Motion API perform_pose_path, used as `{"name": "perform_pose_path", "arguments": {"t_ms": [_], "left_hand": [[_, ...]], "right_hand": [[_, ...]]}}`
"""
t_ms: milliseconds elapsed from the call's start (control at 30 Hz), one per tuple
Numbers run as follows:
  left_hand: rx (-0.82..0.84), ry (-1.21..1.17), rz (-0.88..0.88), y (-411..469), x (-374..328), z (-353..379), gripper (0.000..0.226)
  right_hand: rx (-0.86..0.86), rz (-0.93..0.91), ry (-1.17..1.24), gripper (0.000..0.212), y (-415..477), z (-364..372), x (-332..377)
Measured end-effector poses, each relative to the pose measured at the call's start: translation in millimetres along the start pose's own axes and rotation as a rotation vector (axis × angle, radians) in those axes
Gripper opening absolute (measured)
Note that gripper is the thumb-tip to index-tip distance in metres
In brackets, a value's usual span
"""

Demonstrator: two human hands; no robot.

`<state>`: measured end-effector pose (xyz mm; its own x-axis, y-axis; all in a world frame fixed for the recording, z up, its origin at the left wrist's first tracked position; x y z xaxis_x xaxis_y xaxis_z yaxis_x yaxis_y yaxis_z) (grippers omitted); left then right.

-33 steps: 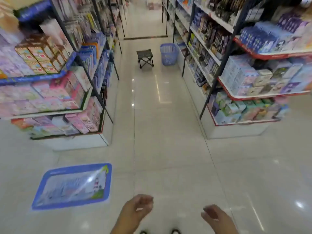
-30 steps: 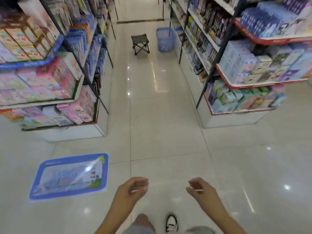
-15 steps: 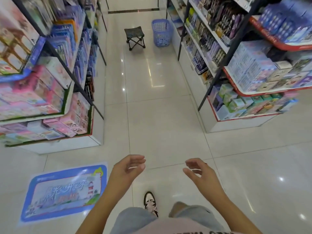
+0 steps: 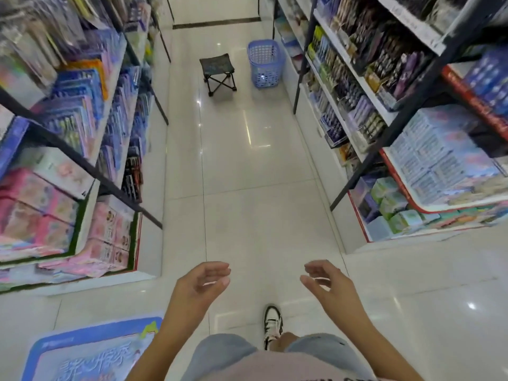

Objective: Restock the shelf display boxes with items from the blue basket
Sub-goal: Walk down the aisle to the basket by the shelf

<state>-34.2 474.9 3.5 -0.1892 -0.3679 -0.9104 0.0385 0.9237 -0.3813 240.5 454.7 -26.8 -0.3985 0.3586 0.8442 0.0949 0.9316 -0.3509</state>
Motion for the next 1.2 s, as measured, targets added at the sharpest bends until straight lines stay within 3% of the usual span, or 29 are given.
{"name": "perform_pose_path", "arguments": {"t_ms": [333, 767, 933, 1200], "left_hand": [[-0.039, 0.019, -0.025, 161.3, -54.8, -18.1, 0.019], [0.175, -0.007, 0.086, 434.9, -186.5, -17.7, 0.017], [0.168, 0.015, 0.070, 522.0, -209.1, -21.8, 0.016], [-0.008, -0.051, 0.007, 644.9, -250.9, -51.9, 0.016]], "right_hand": [[0.118, -0.098, -0.016, 0.018, 197.0, 5.2, 99.8], [-0.105, 0.076, 0.023, 0.015, 384.5, -48.1, 141.1], [-0.038, 0.058, -0.009, 0.015, 495.2, -50.4, 178.6], [0.148, -0.124, -0.028, 0.016, 679.0, -30.3, 286.1]]}}
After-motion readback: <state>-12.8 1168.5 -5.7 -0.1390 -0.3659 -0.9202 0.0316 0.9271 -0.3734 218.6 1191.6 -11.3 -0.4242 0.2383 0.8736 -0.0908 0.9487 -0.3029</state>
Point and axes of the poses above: each hand's wrist, its own y-axis towards the middle knuckle, its own z-axis out of the palm, x = y × z, the point moved 1 cm from there along y, towards the middle knuckle, and after that the axes turned 2 degrees about x, right-handed, at the moved point
